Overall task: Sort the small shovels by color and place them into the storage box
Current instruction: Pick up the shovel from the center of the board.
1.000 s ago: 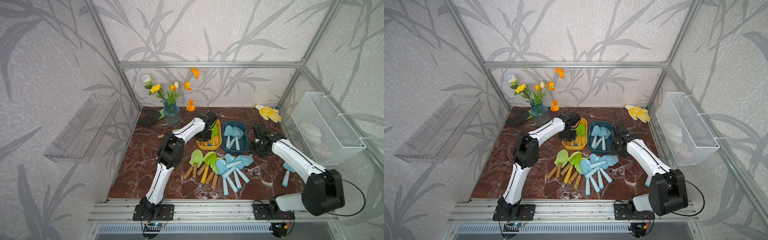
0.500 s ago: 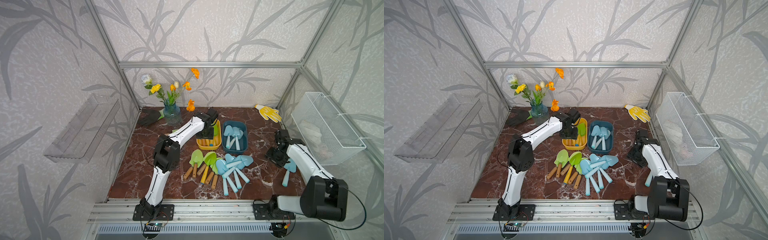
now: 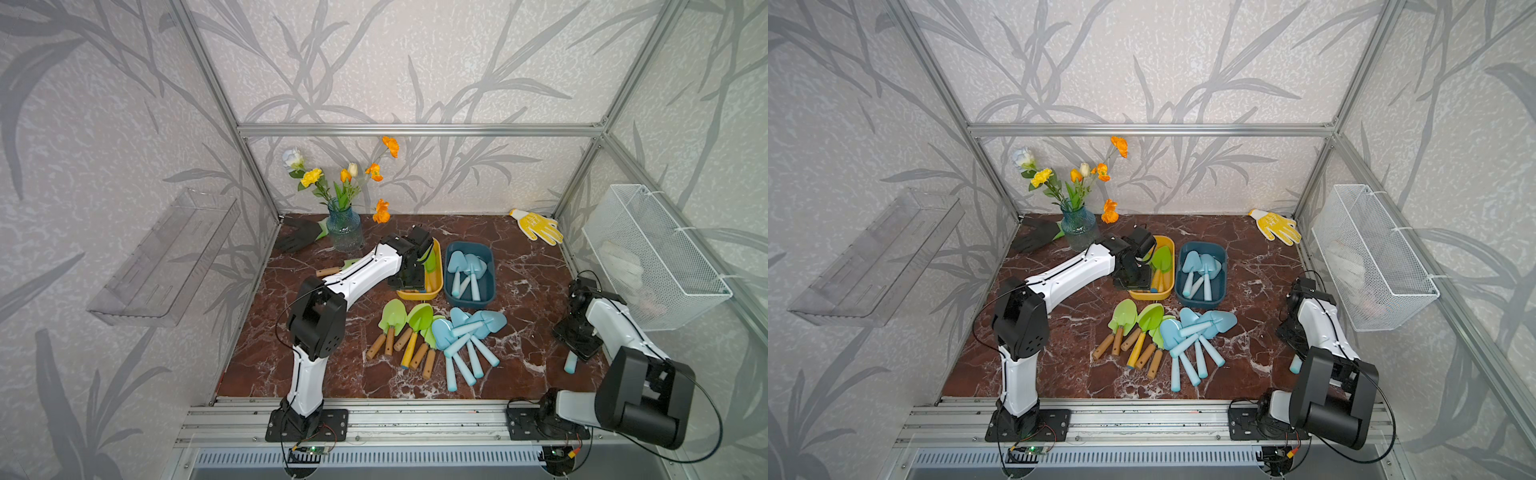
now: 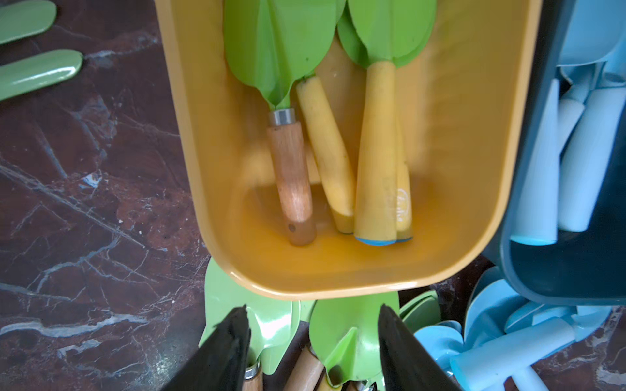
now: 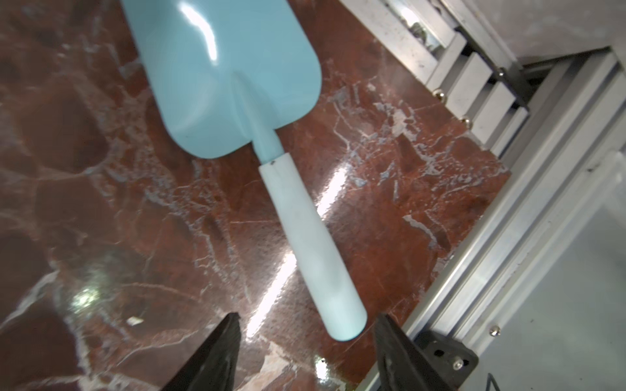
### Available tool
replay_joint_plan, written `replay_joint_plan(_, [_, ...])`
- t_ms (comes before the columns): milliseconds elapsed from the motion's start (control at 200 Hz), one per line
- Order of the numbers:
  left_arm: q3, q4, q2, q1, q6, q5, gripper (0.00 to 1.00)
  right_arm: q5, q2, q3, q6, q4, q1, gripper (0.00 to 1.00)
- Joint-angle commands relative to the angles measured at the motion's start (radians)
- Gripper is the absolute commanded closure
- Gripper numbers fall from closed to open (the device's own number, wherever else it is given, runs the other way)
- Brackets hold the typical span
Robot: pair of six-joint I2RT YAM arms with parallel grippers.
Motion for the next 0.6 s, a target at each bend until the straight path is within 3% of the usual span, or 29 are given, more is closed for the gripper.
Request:
replay_joint_plan(0, [-0.016,0.018,-0.075,0.0,-0.014,0.002,0.39,0.094,0.036,-0.046,0.054,0.008,-0.029,0.36])
replay_joint_plan(430, [-0.083,0.019,-0.129,0.003,0.005,-0.037,0.38,-0.062,0.112,-0.087,0.06,0.122,-0.05,0.44])
replay_joint_plan(595, [-0.048,0.0,-0.105,0.003,0.02,-0.036,0.38,-0.078,0.099,-0.107,0.063,0.174,-0.047,0.56])
